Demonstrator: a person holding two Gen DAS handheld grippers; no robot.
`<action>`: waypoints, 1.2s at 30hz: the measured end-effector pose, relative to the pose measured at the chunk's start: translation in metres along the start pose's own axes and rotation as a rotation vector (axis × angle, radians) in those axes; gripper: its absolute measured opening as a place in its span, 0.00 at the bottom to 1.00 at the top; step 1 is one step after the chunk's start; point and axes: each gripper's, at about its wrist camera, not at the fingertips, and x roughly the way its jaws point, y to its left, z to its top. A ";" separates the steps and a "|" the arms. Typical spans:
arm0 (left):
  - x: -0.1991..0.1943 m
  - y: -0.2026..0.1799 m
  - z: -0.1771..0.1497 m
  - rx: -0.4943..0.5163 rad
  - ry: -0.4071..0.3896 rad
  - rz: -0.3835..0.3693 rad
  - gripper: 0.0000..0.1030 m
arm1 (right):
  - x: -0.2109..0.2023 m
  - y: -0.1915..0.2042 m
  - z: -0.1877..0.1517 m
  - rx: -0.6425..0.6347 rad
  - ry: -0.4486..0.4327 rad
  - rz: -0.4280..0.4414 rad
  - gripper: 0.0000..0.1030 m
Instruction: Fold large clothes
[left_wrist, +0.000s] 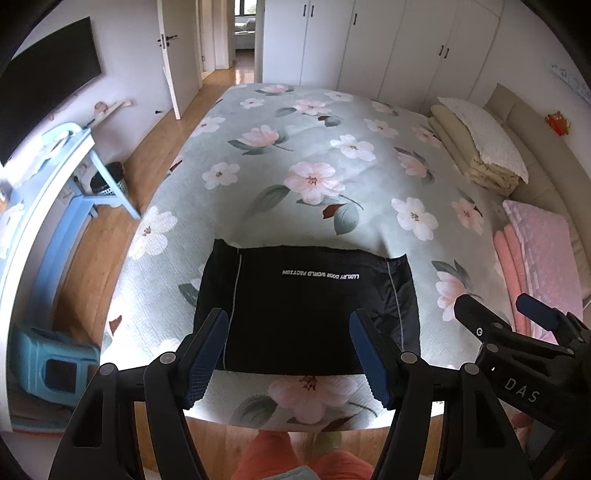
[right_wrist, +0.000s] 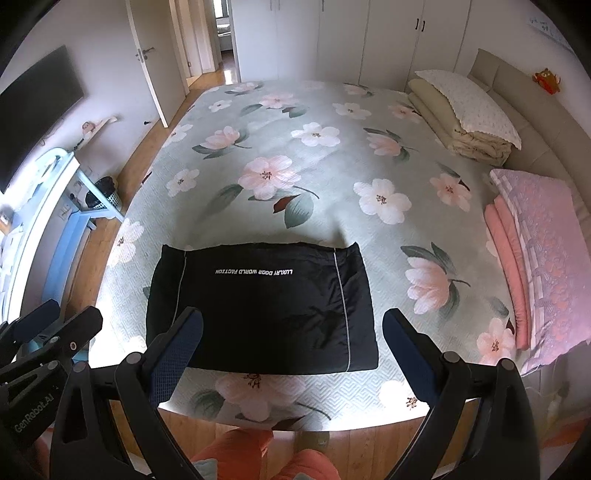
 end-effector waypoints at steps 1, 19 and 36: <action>0.002 0.001 0.000 0.001 0.003 0.001 0.68 | 0.002 0.001 -0.001 0.002 0.005 -0.002 0.96; 0.020 0.017 0.006 0.020 0.016 -0.007 0.68 | 0.025 0.020 -0.008 0.029 0.072 0.002 0.96; 0.027 0.034 0.010 0.057 -0.018 0.068 0.68 | 0.044 0.042 -0.009 0.039 0.119 0.020 0.96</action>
